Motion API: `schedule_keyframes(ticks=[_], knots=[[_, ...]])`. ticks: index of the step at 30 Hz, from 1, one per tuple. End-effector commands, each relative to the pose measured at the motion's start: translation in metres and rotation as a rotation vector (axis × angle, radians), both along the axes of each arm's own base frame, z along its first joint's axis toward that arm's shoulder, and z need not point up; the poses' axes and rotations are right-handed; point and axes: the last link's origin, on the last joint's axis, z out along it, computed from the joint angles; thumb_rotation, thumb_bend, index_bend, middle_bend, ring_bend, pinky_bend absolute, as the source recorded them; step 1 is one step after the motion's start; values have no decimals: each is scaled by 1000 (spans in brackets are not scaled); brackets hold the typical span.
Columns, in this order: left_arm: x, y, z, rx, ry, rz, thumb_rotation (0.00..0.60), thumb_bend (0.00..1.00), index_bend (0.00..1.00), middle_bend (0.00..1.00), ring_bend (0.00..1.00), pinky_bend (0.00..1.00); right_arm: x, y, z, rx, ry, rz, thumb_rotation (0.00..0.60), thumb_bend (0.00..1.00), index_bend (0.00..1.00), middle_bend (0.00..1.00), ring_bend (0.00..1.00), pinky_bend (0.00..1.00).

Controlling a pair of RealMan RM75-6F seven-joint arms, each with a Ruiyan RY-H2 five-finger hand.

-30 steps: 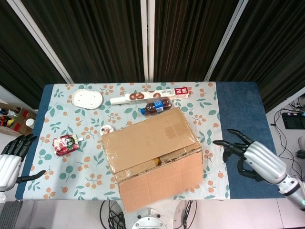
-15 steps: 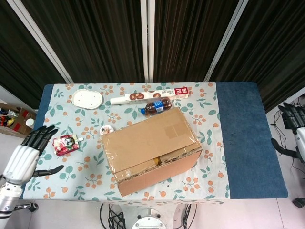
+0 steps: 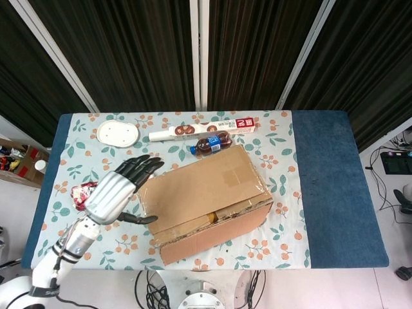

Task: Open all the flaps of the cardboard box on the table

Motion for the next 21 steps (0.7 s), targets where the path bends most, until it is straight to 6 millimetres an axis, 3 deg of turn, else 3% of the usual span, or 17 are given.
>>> schedule_keyframes(ticks=[1,13,21], knots=[[47,13,-26,-57,-11,-40,393,0,49,83,70,166,-6,4,7,-15,-3,-9,600,148,0,0,0,0],[72,21,-71,-157,-4,-14,396,0,25,65,70,166,-2,3,24,-47,-7,5,600,150,0,0,0,0],[78,26,-95,-142,32,-2,396,0,21,63,70,166,1,4,21,-38,-13,11,600,151,0,0,0,0]])
